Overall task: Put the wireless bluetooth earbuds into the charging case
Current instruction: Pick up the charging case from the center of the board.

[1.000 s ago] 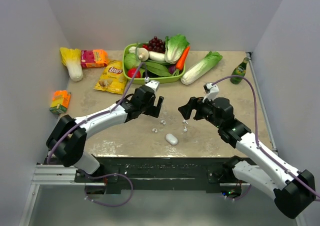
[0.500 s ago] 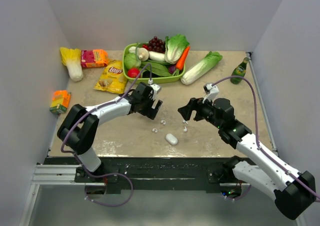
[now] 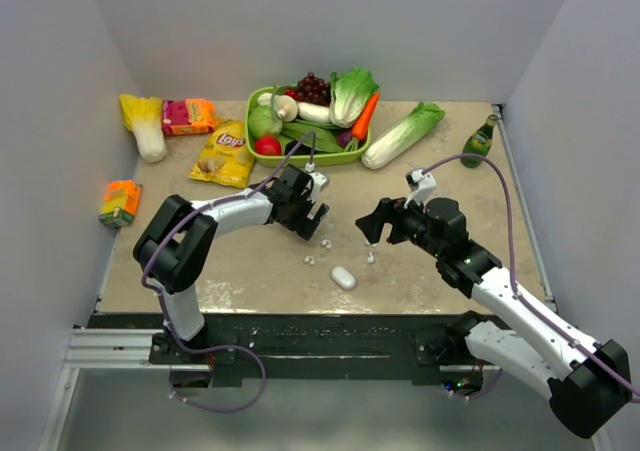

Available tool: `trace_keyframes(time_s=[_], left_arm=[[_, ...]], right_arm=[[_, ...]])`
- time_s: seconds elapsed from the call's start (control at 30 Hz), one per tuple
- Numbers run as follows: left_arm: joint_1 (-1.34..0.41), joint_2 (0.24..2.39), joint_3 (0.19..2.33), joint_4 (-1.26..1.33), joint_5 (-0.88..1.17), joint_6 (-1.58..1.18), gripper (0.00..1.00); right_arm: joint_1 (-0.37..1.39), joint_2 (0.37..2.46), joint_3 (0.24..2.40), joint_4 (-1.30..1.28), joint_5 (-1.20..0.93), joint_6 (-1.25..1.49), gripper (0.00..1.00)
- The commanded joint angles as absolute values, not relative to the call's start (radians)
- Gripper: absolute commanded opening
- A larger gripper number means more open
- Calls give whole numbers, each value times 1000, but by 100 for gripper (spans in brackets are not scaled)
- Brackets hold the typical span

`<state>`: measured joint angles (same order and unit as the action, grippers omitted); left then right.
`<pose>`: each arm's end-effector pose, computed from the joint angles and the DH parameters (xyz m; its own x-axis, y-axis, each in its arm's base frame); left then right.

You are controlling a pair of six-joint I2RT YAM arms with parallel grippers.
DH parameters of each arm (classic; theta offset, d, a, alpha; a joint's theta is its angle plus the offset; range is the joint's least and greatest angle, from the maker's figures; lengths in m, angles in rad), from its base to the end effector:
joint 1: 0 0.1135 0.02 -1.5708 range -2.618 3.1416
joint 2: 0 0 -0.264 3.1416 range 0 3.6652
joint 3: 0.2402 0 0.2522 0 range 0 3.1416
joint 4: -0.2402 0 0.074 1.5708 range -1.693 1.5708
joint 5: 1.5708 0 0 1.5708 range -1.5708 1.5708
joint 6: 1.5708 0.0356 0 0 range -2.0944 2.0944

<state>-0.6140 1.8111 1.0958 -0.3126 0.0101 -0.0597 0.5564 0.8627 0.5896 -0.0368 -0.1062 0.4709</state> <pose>0.2971 -0.2098 0.1607 -0.7332 0.4438 -0.5152 0.5376 0.8423 -0.0395 0.1717 0.1112 0.2724 -0.5079 0.2154 -0.8340 -0.4269 0.7780 0.4609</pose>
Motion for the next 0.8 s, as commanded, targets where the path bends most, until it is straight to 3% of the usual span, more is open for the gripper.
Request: trace_keyframes(time_s=[0.0,0.77], left_arm=[[-603,1831,1144,-296,3,-22,94],[-592,1858,1144,-255,71,-23,79]], right_arm=[[560,857,589,-5,-133,474,88],[560,856,569,21,-123,483,87]])
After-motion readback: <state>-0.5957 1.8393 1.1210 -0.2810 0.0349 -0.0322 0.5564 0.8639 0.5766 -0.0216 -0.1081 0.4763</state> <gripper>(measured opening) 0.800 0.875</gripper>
